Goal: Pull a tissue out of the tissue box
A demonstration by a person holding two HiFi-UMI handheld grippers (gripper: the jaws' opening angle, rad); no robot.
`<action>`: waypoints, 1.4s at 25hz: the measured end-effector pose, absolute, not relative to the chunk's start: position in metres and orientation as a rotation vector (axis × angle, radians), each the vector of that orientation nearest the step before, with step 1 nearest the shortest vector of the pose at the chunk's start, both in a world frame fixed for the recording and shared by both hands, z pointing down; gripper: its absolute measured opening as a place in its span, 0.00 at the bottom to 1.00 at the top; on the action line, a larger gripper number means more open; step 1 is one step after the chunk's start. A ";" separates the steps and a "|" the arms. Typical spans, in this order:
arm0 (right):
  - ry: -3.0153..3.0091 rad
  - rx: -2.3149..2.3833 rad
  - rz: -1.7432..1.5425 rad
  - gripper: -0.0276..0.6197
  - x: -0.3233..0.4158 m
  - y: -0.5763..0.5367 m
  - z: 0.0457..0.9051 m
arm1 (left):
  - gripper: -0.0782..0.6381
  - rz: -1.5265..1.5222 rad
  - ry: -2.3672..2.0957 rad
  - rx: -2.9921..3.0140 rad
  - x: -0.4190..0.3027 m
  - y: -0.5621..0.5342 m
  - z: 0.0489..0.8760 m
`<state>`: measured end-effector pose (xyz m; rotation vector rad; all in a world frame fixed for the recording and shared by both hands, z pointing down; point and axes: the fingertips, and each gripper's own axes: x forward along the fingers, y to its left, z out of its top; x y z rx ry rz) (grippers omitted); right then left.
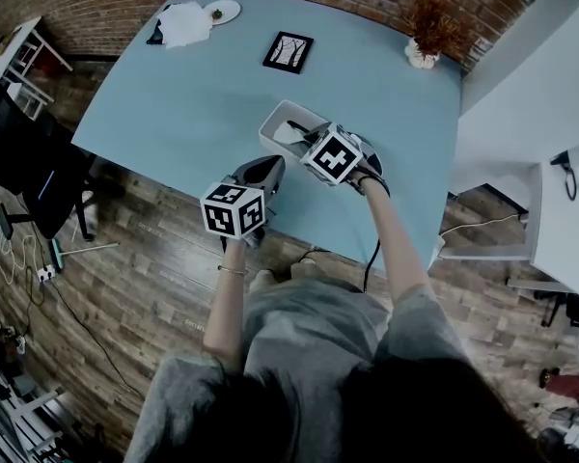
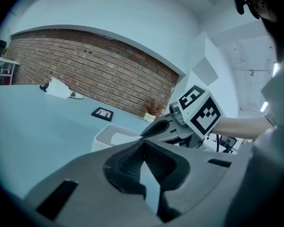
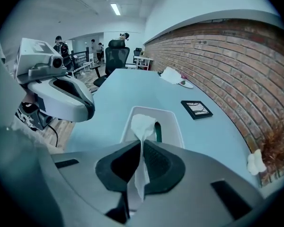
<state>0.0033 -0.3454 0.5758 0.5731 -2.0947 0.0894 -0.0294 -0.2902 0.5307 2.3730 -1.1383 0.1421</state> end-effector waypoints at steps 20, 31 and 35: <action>-2.125 0.654 0.103 0.05 0.016 -0.349 0.557 | 0.11 0.120 -1.140 2.406 -0.029 -0.293 0.515; -2.133 0.698 0.093 0.05 0.019 -0.348 0.544 | 0.11 0.123 -1.110 2.440 -0.027 -0.291 0.505; -2.137 0.723 0.104 0.05 0.021 -0.348 0.539 | 0.11 0.119 -1.096 2.455 -0.028 -0.291 0.501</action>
